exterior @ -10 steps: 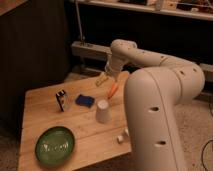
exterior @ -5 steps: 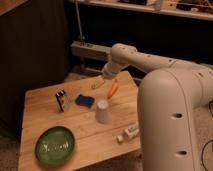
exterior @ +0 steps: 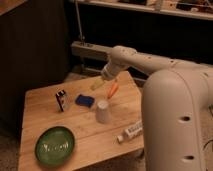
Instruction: Place the white sponge in the ceramic bowl
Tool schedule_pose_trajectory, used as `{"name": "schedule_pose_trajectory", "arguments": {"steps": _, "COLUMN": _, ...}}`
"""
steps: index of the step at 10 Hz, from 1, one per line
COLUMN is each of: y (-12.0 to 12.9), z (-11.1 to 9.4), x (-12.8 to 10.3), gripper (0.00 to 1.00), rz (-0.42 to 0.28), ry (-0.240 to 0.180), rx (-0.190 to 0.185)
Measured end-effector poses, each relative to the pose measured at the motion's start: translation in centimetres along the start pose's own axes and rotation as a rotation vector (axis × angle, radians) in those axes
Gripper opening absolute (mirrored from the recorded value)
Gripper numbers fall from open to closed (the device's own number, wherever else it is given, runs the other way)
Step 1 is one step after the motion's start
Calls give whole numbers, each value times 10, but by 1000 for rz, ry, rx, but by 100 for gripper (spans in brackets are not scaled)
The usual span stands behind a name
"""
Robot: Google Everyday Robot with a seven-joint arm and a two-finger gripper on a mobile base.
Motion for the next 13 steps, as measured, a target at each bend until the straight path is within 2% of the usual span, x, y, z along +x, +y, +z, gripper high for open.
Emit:
{"name": "schedule_pose_trajectory", "arguments": {"steps": 1, "y": 3, "z": 2, "x": -2, "gripper": 80, "rz": -37, "ry": -68, "rx": 20}}
{"name": "schedule_pose_trajectory", "arguments": {"steps": 2, "y": 5, "z": 5, "x": -2, "gripper": 80, "rz": -71, "ry": -114, "rx": 31}}
{"name": "schedule_pose_trajectory", "arguments": {"steps": 3, "y": 17, "z": 14, "x": -13, "gripper": 80, "rz": -152, "ry": -184, "rx": 32}}
{"name": "schedule_pose_trajectory", "arguments": {"steps": 4, "y": 22, "z": 19, "x": -17, "gripper": 80, "rz": -184, "ry": -192, "rx": 16}}
{"name": "schedule_pose_trajectory", "arguments": {"steps": 6, "y": 30, "z": 24, "x": -26, "gripper": 80, "rz": -250, "ry": -173, "rx": -11}}
{"name": "schedule_pose_trajectory", "arguments": {"steps": 7, "y": 40, "z": 27, "x": -38, "gripper": 80, "rz": -297, "ry": -159, "rx": -27}}
{"name": "schedule_pose_trajectory", "arguments": {"steps": 9, "y": 55, "z": 28, "x": -48, "gripper": 80, "rz": -357, "ry": -134, "rx": -31}}
{"name": "schedule_pose_trajectory", "arguments": {"steps": 10, "y": 62, "z": 29, "x": -47, "gripper": 80, "rz": -401, "ry": -91, "rx": -17}}
{"name": "schedule_pose_trajectory", "arguments": {"steps": 12, "y": 77, "z": 37, "x": -47, "gripper": 80, "rz": -435, "ry": -22, "rx": 2}}
{"name": "schedule_pose_trajectory", "arguments": {"steps": 13, "y": 80, "z": 49, "x": -44, "gripper": 80, "rz": -453, "ry": 52, "rx": 25}}
